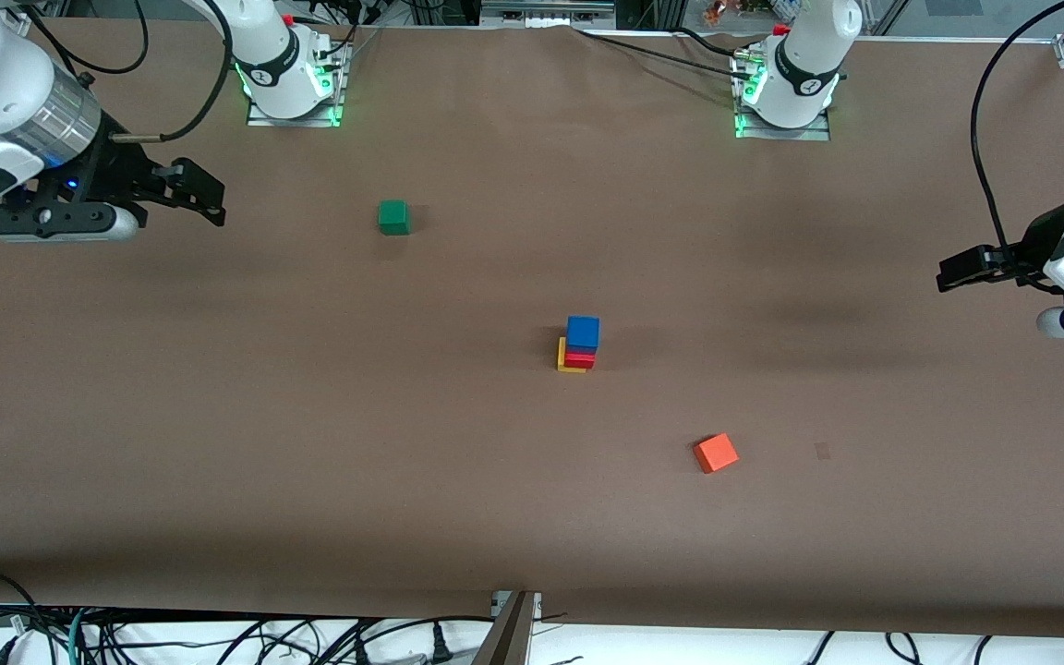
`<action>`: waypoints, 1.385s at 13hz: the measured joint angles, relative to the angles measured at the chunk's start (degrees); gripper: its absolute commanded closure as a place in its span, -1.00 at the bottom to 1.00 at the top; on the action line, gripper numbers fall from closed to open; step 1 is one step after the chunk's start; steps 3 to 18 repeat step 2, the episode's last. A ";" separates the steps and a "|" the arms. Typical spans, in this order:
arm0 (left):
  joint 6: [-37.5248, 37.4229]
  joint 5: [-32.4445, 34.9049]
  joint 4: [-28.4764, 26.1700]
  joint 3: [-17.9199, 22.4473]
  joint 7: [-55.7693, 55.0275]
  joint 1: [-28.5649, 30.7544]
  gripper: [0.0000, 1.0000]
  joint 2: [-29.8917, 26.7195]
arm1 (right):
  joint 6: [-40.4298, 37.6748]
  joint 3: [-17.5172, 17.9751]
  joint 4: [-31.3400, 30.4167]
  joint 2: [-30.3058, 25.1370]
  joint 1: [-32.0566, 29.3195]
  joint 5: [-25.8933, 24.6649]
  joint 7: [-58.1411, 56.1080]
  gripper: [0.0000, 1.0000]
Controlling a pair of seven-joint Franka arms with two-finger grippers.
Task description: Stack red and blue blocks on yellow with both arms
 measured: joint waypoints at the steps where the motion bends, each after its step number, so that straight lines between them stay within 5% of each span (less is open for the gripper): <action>1: 0.00 0.00 0.00 0.00 0.00 0.00 -1.00 0.00 | 0.00 0.13 -0.01 0.03 0.02 -0.24 0.00 -1.00; 18: 0.01 0.00 0.00 0.00 0.00 0.00 -1.00 0.00 | 0.00 0.24 -0.01 0.09 0.05 -0.53 -0.01 -1.00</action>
